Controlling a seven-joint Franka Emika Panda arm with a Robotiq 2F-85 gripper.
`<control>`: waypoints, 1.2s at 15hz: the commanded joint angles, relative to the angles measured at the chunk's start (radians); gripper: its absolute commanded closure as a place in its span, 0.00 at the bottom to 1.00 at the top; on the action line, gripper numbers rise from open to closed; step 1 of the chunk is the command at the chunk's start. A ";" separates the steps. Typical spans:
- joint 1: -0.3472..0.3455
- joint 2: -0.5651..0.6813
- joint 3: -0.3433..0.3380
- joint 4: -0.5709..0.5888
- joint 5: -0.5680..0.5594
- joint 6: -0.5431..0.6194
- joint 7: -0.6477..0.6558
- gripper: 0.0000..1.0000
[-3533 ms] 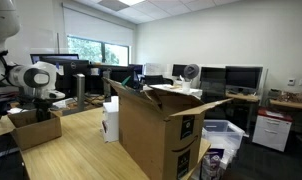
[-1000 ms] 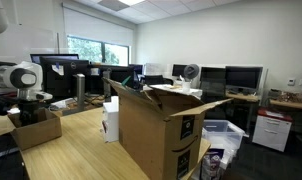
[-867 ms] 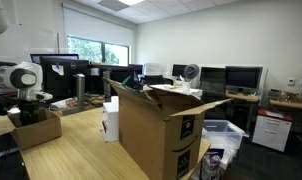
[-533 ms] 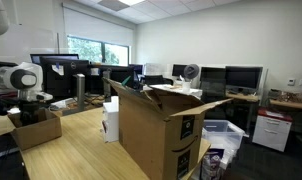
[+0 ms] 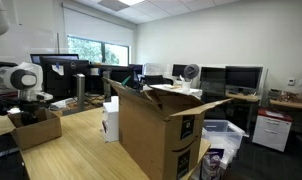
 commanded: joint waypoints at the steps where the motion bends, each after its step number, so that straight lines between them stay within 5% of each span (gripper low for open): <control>1: 0.006 0.001 -0.003 -0.006 -0.007 0.020 0.015 0.78; 7: 0.005 -0.027 0.005 -0.010 0.007 -0.001 0.006 1.00; 8: 0.002 -0.034 0.009 -0.010 0.016 -0.009 -0.003 0.94; 18: -0.013 -0.200 0.055 -0.001 0.147 -0.134 -0.098 0.94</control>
